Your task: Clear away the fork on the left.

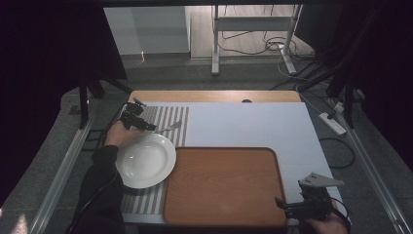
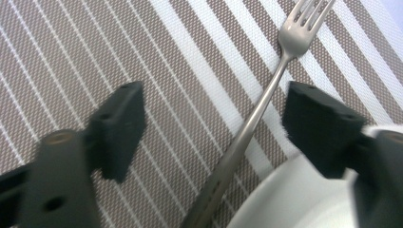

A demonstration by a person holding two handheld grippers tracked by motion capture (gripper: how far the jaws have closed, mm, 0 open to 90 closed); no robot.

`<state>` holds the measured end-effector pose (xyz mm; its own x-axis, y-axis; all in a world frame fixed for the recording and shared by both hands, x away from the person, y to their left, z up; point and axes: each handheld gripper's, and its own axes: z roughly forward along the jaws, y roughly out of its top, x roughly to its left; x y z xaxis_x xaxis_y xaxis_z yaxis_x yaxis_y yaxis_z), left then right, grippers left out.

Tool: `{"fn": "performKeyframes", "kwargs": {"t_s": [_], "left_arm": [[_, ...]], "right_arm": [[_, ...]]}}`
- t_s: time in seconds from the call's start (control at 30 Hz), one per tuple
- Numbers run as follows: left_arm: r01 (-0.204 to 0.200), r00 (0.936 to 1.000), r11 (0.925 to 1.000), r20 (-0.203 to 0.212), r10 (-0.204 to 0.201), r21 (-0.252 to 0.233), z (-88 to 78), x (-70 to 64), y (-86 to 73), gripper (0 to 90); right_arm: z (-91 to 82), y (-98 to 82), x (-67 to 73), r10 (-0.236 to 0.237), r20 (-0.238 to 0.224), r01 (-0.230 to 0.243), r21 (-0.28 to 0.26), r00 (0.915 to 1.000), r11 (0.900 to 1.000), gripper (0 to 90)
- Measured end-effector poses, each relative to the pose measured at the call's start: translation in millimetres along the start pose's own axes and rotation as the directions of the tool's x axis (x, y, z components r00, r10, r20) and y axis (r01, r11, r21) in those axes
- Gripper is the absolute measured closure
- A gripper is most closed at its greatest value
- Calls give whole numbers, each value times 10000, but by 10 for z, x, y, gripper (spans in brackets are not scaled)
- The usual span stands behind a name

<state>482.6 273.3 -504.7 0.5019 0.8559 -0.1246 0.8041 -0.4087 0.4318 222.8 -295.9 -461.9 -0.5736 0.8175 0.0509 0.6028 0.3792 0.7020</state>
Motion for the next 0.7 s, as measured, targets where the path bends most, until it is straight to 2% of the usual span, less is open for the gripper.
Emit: {"fn": "performKeyframes", "kwargs": {"t_s": [0.13, 0.27, 0.3, 0.43, 0.53, 0.63, 0.7], "left_arm": [[-19, 9999, 10000, 108, 18, 36, 80, -57, 73, 89], [-143, 9997, 9997, 222, 139, 212, 155, -114, 127, 25], [-306, 9990, 9990, 338, 295, 325, 206, -153, 158, 3], [-507, 9980, 9975, 407, 487, 483, 278, -203, 197, 0], [-804, 9966, 9920, 247, 783, 978, 385, -263, 234, 0], [-894, 9960, 9889, 174, 879, 1183, 433, -282, 245, 0], [-1040, 9943, 9860, -98, 1061, 1306, 451, -294, 259, 2]], "right_arm": [[-1, 0, 1, -9, -3, 9, -5, 10000, 10000, 0], [-1, 0, -1, -11, -23, 11, 6, 10000, 10000, 0], [-2, 0, -2, -12, -39, 12, -3, 10000, 10000, 0], [-1, -1, -3, 1, -44, -1, -11, 10000, 10000, 0], [-4, -1, -4, -11, -63, 11, -15, 10000, 10000, 0], [-4, -1, -4, -9, -70, 9, -12, 10000, 10000, 0], [-3, -1, -4, -4, -64, 4, -17, 10000, 10000, 0]]}}
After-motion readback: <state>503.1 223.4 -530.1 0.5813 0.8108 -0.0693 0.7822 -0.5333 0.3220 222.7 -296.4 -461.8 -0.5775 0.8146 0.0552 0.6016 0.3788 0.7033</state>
